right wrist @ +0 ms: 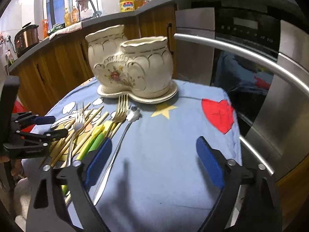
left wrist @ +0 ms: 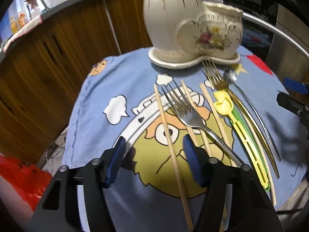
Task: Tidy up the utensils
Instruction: 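Grasp a wooden chopstick with the left tool while the right tool grasps the flower-handled silver spoon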
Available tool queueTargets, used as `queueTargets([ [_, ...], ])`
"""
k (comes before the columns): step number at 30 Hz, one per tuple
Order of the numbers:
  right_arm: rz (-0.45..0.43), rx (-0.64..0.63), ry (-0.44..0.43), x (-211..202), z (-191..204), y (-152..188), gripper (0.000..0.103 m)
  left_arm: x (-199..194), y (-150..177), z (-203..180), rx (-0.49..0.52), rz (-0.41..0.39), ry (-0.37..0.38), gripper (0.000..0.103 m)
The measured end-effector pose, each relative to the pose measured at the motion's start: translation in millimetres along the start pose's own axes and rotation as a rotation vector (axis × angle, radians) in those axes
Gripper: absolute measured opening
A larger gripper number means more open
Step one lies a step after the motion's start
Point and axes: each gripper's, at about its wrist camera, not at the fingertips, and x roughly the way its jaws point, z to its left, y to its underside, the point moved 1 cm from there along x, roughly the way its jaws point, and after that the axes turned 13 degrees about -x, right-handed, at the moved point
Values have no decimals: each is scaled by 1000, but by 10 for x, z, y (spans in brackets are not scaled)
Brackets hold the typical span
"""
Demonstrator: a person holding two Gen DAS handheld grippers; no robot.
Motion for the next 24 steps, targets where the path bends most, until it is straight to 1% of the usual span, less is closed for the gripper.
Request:
queueTargets([
  [2,14,-5,-21,27,19,-9,81,7,-28,-11,2,30,22,53],
  [4,31,-23,-37,69,42,-29,79,18,-56,-21,3,53,37,44],
  [6,54,-41,-58,130,60,-55,78,28,-74,-29,4,67,51,40],
  [9,89,-63,-68,221,91,-117,72,42,-91,-32,10,74,64,40],
  [11,111,-82,-70,285,124,-160,65,41,-92,-35,13,76,75,38],
  [12,126,-91,-70,327,146,-180,63,39,-94,-38,16,76,81,35],
  [14,149,-97,-91,390,190,-202,56,37,-90,-58,25,71,92,27],
  [16,176,-95,-111,464,229,-220,55,25,-77,-84,36,65,96,20],
  [18,205,-104,-120,531,275,-242,51,25,-80,-85,40,62,92,13],
  [19,213,-118,-105,554,300,-264,48,28,-85,-76,40,61,85,9],
  [20,225,-131,-90,582,324,-288,40,37,-95,-59,39,61,83,8],
  [21,236,-137,-81,606,338,-309,37,39,-100,-40,34,64,91,8],
  [23,257,-144,-75,647,352,-353,28,46,-109,-8,32,65,99,7],
  [24,268,-143,-78,663,358,-371,25,45,-111,-4,34,65,101,7],
])
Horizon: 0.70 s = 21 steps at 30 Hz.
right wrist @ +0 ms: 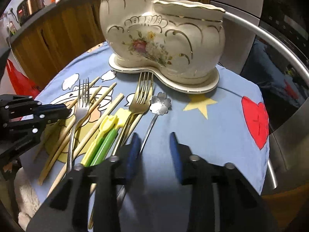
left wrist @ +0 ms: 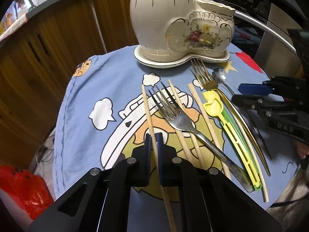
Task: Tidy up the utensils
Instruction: 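Grasp a wooden chopstick with the left tool while the right tool grasps the flower-handled silver spoon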
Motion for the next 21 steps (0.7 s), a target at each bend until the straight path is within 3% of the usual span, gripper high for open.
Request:
queueTargets([
  [4,23,-33,8,28,72,-59,9,10,-15,19,3,-4,7,7],
  [10,19,-11,-57,-48,28,-5,3,-15,16,75,-5,-21,21,6],
  [17,-84,9,-49,-282,7,177,3,-126,97,159,-43,-63,40,5],
  [21,-204,35,-61,-539,-87,237,3,-305,113,195,-53,-118,61,5],
])
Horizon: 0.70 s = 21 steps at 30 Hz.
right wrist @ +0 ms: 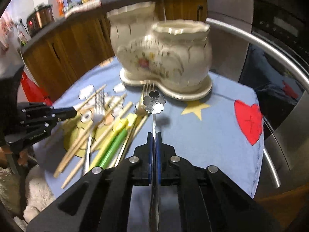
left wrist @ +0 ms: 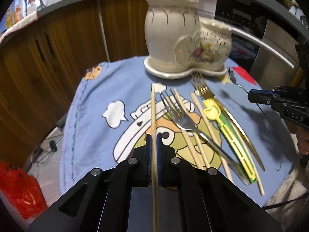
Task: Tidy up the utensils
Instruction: 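Grasp a wooden chopstick with the left tool while the right tool grasps the flower-handled silver spoon, then lower the chopstick into the tall cup while the right tool drops the spoon in the small cup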
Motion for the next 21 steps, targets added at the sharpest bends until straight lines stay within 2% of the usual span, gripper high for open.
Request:
queueTargets([
  [6,-142,22,13,-297,-138,-72,3,-289,-83,-23,-10,-98,38,5],
  [11,-234,22,22,-388,-204,-230,3,-512,-245,-72,-23,-173,91,5],
  [16,-354,28,53,-471,-331,-586,3,-751,-607,-168,-44,-280,191,5],
  [21,-444,42,87,-426,-498,-938,3,-769,-1096,-306,-60,-371,246,5],
])
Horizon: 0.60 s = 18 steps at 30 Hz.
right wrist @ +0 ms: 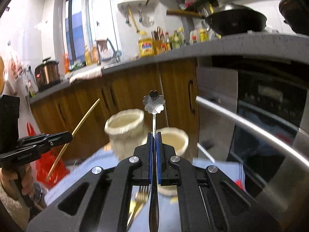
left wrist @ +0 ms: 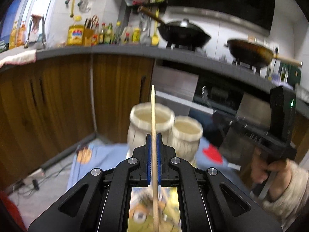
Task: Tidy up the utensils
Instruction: 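Lower the chopstick into the tall cup while the right tool drops the spoon in the small cup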
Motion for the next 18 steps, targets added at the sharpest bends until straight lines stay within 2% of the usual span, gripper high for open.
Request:
queueTargets([
  [5,-69,39,14,225,-197,-266,3,318,-406,-129,3,-117,-3,5],
  [8,-107,65,17,362,-283,-369,3,583,-628,-184,-24,-150,0,5],
  [14,-129,94,40,654,-378,-379,3,1022,-744,-134,-54,-204,-54,5],
  [18,-129,92,65,771,-407,-297,3,1146,-674,-99,-38,-244,-88,5],
])
